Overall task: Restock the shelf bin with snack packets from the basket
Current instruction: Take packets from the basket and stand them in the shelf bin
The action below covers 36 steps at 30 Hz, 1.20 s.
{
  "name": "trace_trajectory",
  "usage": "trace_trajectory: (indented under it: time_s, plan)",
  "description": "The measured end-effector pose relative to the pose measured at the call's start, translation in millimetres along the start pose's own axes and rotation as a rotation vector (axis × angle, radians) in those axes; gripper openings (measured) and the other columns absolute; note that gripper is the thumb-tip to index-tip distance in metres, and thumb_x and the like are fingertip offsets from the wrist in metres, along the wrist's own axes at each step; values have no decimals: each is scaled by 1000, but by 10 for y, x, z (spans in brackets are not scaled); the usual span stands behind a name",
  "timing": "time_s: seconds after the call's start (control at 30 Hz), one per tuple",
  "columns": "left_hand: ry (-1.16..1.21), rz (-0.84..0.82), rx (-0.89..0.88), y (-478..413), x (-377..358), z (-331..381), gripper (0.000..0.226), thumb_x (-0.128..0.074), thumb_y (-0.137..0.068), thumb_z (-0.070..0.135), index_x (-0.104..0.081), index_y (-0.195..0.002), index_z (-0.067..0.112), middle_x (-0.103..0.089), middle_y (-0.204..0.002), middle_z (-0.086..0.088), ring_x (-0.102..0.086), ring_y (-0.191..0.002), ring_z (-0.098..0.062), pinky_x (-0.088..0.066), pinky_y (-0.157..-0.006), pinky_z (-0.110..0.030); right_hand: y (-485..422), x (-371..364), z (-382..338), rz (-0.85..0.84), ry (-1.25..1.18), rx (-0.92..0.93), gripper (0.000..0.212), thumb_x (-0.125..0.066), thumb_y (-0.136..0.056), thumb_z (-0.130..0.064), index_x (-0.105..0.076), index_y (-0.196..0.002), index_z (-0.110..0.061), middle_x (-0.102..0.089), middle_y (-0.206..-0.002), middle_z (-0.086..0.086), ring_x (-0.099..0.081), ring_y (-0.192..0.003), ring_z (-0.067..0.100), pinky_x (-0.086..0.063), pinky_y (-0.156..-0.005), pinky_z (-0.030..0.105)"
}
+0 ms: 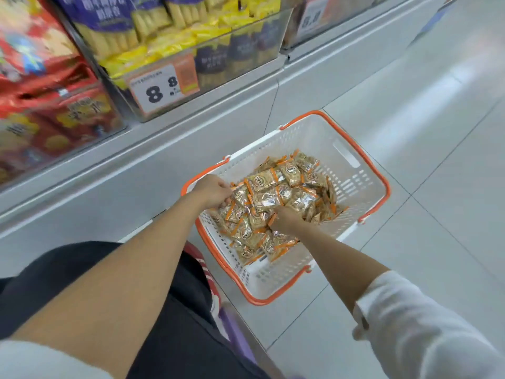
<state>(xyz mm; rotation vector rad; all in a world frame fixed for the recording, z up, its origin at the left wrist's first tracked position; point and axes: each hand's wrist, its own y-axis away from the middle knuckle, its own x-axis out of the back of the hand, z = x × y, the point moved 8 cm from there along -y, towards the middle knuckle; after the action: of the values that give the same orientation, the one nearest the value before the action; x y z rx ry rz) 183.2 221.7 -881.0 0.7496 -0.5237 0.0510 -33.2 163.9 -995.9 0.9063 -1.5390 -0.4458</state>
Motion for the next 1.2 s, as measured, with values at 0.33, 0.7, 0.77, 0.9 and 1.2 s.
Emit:
trace_trajectory:
  time_s: [0.33, 0.7, 0.77, 0.9, 1.2]
  plan:
    - [165, 87, 104, -277, 17, -175, 22, -54, -92, 7, -67, -74, 7, -72, -91, -16, -65, -78, -24, -47, -62, -26, -903, 465, -452, 244, 106, 67, 84, -58, -93, -18, -2, -155, -11, 1, -164, 4, 1, -150, 26, -15, -120, 51]
    - [196, 8, 177, -311, -156, -118, 16, -61, -88, 7, -70, -94, -4, -71, -92, -17, -63, -76, -24, -52, -73, -32, -733, -87, -218, 270, 420, 35, 30, -62, -92, -34, -63, -117, -19, -46, -141, 11, -34, -135, 32, -25, -114, 49]
    - [230, 12, 189, -273, -161, -108, 18, -59, -91, 9, -69, -100, -4, -71, -90, -14, -62, -75, -23, -52, -72, -32, -620, 48, -191, 291, 244, 69, 27, -54, -96, -40, -68, -99, -17, -53, -129, 11, -44, -125, 31, -32, -110, 48]
    - [454, -45, 260, -126, -189, -100, 47, -58, -94, 37, -55, -121, -2, -64, -94, -9, -63, -85, -21, -57, -80, -34, 36, 660, -545, 769, -73, 393, 26, -62, -94, -26, -73, -89, -3, -67, -101, 13, -61, -93, 33, -50, -84, 43]
    - [734, 150, -7, 458, 688, 392, 17, -50, -99, 7, -60, -113, 9, -63, -94, -5, -60, -75, -10, -59, -64, -28, 1113, 1484, -1345, 547, -681, 602, 61, -59, -85, -31, -40, -142, -18, -41, -139, 6, -49, -118, 17, -42, -97, 22]
